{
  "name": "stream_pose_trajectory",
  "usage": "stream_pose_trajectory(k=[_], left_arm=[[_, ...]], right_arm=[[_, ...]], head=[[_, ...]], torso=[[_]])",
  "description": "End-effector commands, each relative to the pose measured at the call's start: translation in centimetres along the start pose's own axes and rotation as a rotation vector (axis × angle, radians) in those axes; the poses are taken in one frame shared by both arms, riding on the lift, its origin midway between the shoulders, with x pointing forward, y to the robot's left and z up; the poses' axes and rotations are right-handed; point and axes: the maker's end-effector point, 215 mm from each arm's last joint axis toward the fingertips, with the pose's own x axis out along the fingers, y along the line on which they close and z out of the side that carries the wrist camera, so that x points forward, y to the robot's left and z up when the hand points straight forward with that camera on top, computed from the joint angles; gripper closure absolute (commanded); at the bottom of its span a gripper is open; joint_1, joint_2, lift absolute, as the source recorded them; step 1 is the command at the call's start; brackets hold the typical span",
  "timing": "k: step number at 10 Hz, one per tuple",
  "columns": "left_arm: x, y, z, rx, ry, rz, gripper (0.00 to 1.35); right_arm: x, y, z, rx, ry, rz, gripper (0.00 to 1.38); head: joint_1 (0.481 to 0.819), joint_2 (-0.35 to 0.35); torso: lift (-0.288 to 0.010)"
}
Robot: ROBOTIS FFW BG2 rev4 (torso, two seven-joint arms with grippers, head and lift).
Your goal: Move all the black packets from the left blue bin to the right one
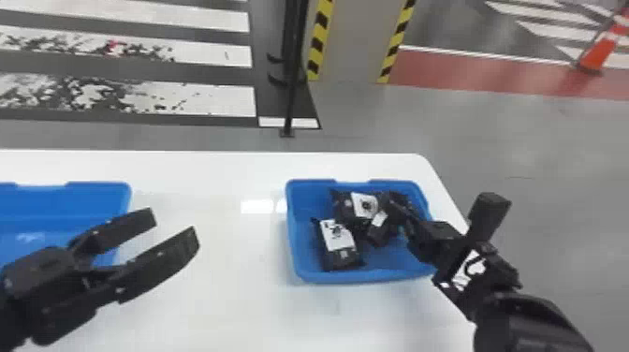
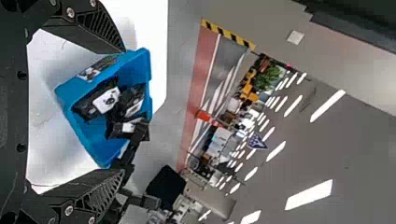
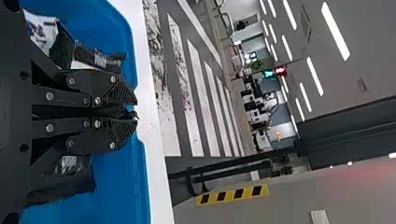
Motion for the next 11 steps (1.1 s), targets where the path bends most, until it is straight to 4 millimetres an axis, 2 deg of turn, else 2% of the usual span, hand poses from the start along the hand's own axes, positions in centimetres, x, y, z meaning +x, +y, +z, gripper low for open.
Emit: stream_pose_trajectory(k=[1, 2, 3, 4, 5, 7, 8, 9, 11], left_arm=[[-2.0, 1.2, 2.4, 0.048, -0.091, 0.04, 0.15], [-3.2, 1.6, 3.7, 0.076, -0.143, 0.057, 0.15], [-4.3, 1.8, 4.7, 0.108, -0.19, 0.075, 0.15], [-5.8, 2.1, 5.8, 0.155, -0.244, 0.1, 0.15], [-7.5, 2.8, 5.8, 0.189, -0.266, 0.148, 0.15], [-11.1, 6.4, 4.0, 0.215, -0.219, 0.313, 0.15], [-13.7, 8.8, 3.2, 0.242, -0.186, 0.431, 0.15], [-15.7, 10.3, 1.9, 0.248, -0.147, 0.51, 0.15], [-16.6, 10.9, 0.1, 0.245, -0.103, 0.565, 0.15]], right_arm=[[-0.2, -1.7, -0.1, -0.004, 0.009, -0.029, 0.65], [-0.9, -1.2, 0.6, -0.035, -0.013, -0.027, 0.26], [-2.4, -0.3, 2.1, -0.087, -0.062, -0.026, 0.08], [-4.3, 1.5, 3.5, -0.143, -0.112, -0.022, 0.11], [-6.5, 3.3, 4.0, -0.178, -0.143, -0.025, 0.13], [-10.9, 6.8, 4.4, -0.247, -0.159, -0.023, 0.13], [-13.0, 9.1, 4.7, -0.261, -0.176, -0.02, 0.13], [-15.0, 10.4, 4.5, -0.246, -0.177, -0.041, 0.13], [-18.2, 11.2, 3.8, -0.24, -0.154, -0.061, 0.13]], head=[[0.695, -0.225], [0.695, -0.216], [0.695, -0.203], [0.695, -0.196], [0.695, -0.169], [0.695, -0.122], [0.695, -0.081], [0.695, -0.016], [0.695, 0.063]], torso=[[-0.154], [-0.154], [-0.154], [-0.154], [-0.154], [-0.154], [-0.154], [-0.154], [-0.154]])
